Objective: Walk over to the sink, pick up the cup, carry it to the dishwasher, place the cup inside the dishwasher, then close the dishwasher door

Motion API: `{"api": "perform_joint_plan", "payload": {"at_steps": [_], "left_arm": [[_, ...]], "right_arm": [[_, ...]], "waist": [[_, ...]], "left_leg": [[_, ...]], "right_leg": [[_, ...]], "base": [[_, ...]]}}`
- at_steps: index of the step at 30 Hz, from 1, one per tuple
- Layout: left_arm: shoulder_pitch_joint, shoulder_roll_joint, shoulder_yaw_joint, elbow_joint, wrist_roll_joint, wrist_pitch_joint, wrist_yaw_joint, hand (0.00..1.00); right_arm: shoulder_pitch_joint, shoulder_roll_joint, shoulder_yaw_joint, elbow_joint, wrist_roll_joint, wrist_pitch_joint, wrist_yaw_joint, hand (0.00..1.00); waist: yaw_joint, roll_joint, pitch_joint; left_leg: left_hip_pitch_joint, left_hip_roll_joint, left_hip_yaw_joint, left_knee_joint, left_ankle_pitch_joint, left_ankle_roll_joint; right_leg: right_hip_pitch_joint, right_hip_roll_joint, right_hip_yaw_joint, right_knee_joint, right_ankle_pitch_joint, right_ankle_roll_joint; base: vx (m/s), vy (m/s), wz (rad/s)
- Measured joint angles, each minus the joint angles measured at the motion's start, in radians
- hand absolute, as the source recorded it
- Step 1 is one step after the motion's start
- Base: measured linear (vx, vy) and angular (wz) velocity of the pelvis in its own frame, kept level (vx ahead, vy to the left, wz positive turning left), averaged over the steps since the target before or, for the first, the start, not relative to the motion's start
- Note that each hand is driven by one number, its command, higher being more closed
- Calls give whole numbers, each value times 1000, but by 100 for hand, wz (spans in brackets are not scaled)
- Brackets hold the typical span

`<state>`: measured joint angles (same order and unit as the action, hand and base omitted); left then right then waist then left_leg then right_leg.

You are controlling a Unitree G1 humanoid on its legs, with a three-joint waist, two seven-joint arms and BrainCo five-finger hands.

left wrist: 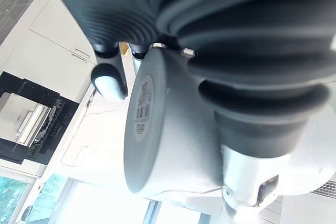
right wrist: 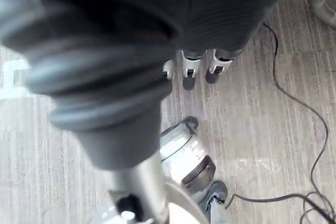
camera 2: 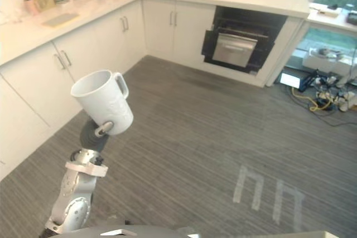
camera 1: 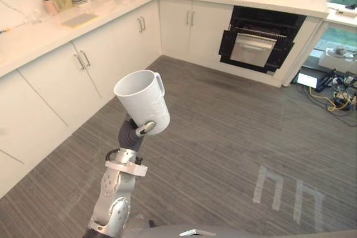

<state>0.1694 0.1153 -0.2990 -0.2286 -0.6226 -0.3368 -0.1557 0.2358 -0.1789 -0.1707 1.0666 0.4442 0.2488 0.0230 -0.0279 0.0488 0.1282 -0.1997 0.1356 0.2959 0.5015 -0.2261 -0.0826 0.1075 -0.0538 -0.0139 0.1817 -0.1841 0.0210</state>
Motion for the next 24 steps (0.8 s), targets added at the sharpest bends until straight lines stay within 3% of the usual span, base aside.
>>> {"api": "perform_joint_plan", "payload": {"at_steps": [3,4,5,7,8,9,10,11,12,13,15,16,17,18,19,20,22,24], "left_arm": [[44,-25,32,-48,0,-2,-23,100],[60,-30,42,-63,0,-2,-23,100],[69,-38,59,-70,0,-2,-22,100],[66,-42,90,-70,-1,-1,-22,100],[66,-39,101,-70,-1,-1,-23,100],[61,-36,114,-66,-2,4,-24,100],[60,-36,115,-65,-2,8,-25,100],[58,-34,114,-63,-1,19,-28,100],[59,-21,106,-66,1,26,-31,100],[60,-14,103,-70,1,28,-33,100],[49,-3,81,-78,9,35,-43,100],[45,4,60,-81,33,41,-43,100],[43,1,35,-99,54,45,-37,100],[37,3,33,-102,62,45,-32,100],[15,7,35,-98,69,51,-22,100],[-12,3,32,-85,69,55,-19,100],[-45,1,19,-59,69,65,-23,100],[-61,1,-7,-50,64,72,-30,100]], "right_arm": [[0,-18,2,5,-20,0,17,0],[0,-23,2,11,-20,0,21,0],[2,-24,2,12,-21,-1,21,0],[-4,-15,1,13,-22,-4,21,0],[-3,-7,0,14,-21,-8,19,0],[-2,5,-3,18,-20,-16,12,0],[-2,6,-9,19,-19,-17,11,0],[-5,15,-25,18,-19,-20,12,0],[-3,29,-44,18,-20,-25,12,0],[2,35,-48,20,-20,-28,12,0],[11,35,-52,15,-20,-34,24,0],[15,37,-52,10,-20,-42,32,0],[28,32,-57,7,-21,-53,41,0],[26,46,-70,4,-20,-57,42,0],[23,71,-89,3,-20,-71,39,0],[29,85,-101,-3,-19,-78,47,0],[58,115,-110,-59,-19,-80,62,0],[102,143,-109,-101,-16,-99,59,0]], "waist": [[16,8,5],[27,10,7],[43,7,7],[65,-22,22],[64,-31,22],[59,-45,15],[59,-46,15],[62,-51,12],[61,-65,8],[63,-83,2],[59,-88,-21],[43,-87,-32],[23,-57,-36],[17,-58,-35],[9,-58,-29],[0,-60,-18],[-10,-50,-8],[-30,-48,-9]], "left_leg": [[-14,-49,-134,-270,132,-15],[-15,-58,-185,-304,202,-40],[-13,-84,-217,-275,252,-22],[-32,-130,-213,-166,167,55],[-38,-139,-208,-137,155,76],[-57,-146,-185,-73,101,115],[-54,-146,-176,-60,83,124],[-30,-152,-153,-51,56,147],[14,-175,-139,-51,30,153],[36,-192,-130,-55,19,153],[83,-235,-118,-121,6,154],[149,-269,-130,-195,19,163],[190,-255,-168,-258,48,187],[207,-258,-177,-269,47,200],[242,-252,-195,-288,36,204],[282,-243,-213,-306,22,203],[333,-218,-242,-314,-14,195],[370,-189,-277,-290,-63,176]], "right_leg": [[31,-25,5,-13,-22,25],[38,-27,17,-19,-33,34],[42,-36,42,-20,-50,49],[55,-82,61,-1,-83,80],[54,-89,61,26,-96,85],[0,-109,57,170,-129,124],[-33,-116,56,253,-140,143],[-91,-128,55,462,-146,170],[-119,-149,43,615,-65,183],[-122,-168,23,638,-46,178],[-180,-225,-7,751,70,84],[-228,-246,0,800,221,41],[-269,-221,-5,856,315,16],[-287,-213,-2,887,230,22],[-323,-180,-27,898,64,6],[-362,-142,-63,846,-30,-3],[-425,-77,-118,665,-87,4],[-462,-15,-85,418,-41,19]], "base": [[163,135,0],[250,223,-18],[308,314,-39],[325,291,-39],[329,233,-20],[278,190,-17],[320,216,-27],[284,167,-29],[323,155,-29],[281,152,-29],[232,153,-12],[114,145,21],[43,117,24],[-112,-2,26],[-170,-93,21],[-238,-135,26],[-399,-119,44],[-418,-51,65]]}}
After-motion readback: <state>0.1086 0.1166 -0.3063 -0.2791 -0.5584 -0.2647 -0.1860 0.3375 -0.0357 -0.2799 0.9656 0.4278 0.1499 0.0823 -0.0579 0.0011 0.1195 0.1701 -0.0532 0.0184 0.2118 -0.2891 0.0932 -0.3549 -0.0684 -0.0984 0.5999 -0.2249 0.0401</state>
